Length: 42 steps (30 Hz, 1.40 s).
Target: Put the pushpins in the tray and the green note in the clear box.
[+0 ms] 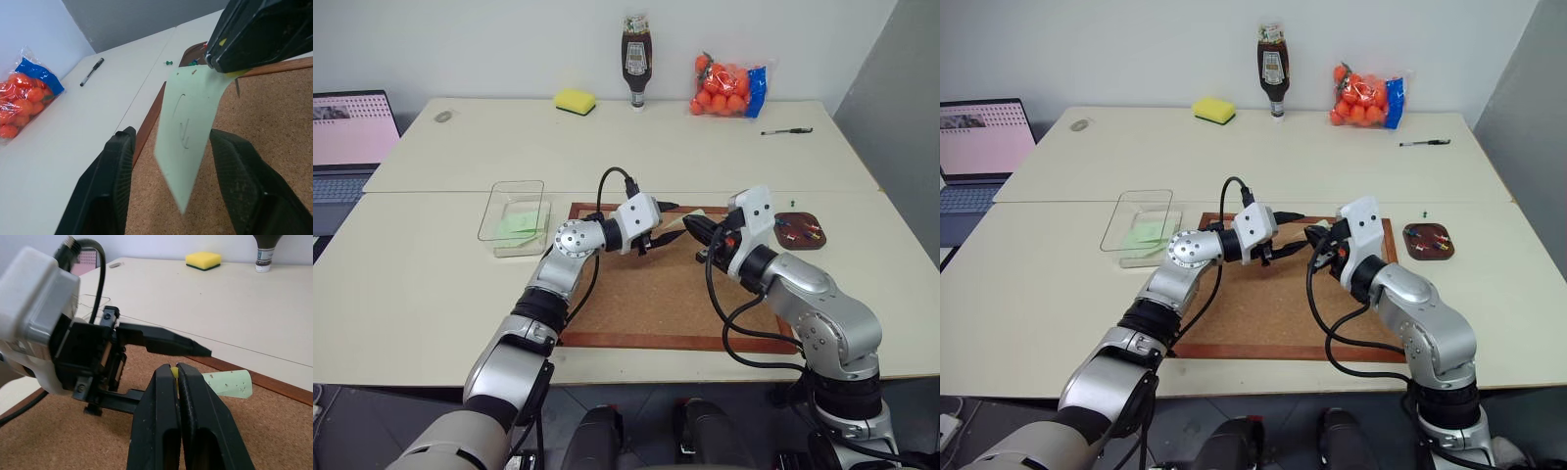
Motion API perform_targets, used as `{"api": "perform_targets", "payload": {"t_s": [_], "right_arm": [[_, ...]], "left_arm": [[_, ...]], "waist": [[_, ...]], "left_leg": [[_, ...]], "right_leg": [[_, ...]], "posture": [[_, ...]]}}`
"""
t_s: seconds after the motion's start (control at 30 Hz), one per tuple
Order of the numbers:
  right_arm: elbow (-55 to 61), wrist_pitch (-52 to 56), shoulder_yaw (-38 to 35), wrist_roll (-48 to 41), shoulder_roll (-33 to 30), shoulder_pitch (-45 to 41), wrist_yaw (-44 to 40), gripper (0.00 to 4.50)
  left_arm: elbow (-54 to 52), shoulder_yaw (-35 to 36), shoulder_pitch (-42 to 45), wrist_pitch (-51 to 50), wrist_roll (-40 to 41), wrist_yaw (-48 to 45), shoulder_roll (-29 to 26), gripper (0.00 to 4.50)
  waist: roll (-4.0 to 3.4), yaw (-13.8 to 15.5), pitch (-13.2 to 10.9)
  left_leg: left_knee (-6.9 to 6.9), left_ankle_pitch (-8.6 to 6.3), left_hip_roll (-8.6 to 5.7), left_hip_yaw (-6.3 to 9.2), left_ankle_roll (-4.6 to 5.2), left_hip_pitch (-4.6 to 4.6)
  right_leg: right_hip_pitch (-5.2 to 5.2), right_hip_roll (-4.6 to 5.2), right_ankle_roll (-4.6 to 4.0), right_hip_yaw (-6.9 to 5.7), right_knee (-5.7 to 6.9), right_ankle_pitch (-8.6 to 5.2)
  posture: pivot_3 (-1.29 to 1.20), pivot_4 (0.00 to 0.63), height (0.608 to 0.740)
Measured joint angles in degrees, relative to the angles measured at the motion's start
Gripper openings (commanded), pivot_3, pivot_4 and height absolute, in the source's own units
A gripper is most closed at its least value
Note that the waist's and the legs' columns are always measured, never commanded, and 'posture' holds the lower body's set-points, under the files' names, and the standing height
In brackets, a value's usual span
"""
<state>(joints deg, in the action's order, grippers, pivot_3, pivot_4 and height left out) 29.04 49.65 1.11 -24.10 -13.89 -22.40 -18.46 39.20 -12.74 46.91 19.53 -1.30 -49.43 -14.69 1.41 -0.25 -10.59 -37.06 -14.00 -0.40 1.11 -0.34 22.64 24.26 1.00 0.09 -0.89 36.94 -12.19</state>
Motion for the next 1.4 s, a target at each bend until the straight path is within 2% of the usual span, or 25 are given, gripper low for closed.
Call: {"api": "perform_targets", "payload": {"t_s": [0.1,0.23,0.93,1.27,1.4], "right_arm": [[0.1,0.3,0.0,-0.3,0.0,-0.4,0.4,0.0],[0.1,0.9,0.0,-1.3,0.8,-0.4,1.3,0.0],[2.0,1.1,-3.1,-4.2,2.6,-0.4,5.4,0.0],[2.2,0.8,-7.8,-4.6,2.3,-0.4,7.4,0.0],[2.7,0.8,-12.5,-5.4,-0.5,1.2,7.6,0.0]], "left_arm": [[1.2,0.0,0.3,0.9,0.0,0.0,0.1,1.01],[2.1,0.0,0.4,1.0,0.0,0.0,0.3,0.06],[3.8,-0.5,0.9,5.9,-3.9,1.4,0.1,0.06],[4.7,-0.8,0.7,7.9,-7.1,5.0,-0.8,0.06],[4.6,-0.9,-0.2,8.2,-7.2,5.0,-0.9,0.06]], "waist": [[0.0,0.0,0.0],[0.0,0.0,0.0],[0.0,0.0,0.0],[0.0,0.0,0.0],[0.0,0.1,0.0]], "left_leg": [[0.0,0.0,0.0,0.02,0.0,0.0],[0.01,0.0,0.0,0.01,0.0,0.01],[0.01,0.0,0.02,0.03,0.0,0.01],[0.01,0.0,0.01,0.02,0.0,0.01],[0.01,0.0,0.0,0.01,0.0,0.02]], "right_leg": [[0.0,0.0,0.0,-0.02,0.0,0.0],[0.0,0.0,0.0,-0.01,-0.01,0.0],[0.0,0.0,0.0,-0.03,0.01,0.0],[0.0,0.0,0.0,-0.02,0.01,0.0],[-0.01,0.01,0.0,-0.02,-0.01,0.0]], "posture": [[0.0,0.15,0.74],[0.0,0.15,0.74],[0.0,0.15,0.74],[0.0,0.15,0.74],[0.0,0.15,0.74]]}}
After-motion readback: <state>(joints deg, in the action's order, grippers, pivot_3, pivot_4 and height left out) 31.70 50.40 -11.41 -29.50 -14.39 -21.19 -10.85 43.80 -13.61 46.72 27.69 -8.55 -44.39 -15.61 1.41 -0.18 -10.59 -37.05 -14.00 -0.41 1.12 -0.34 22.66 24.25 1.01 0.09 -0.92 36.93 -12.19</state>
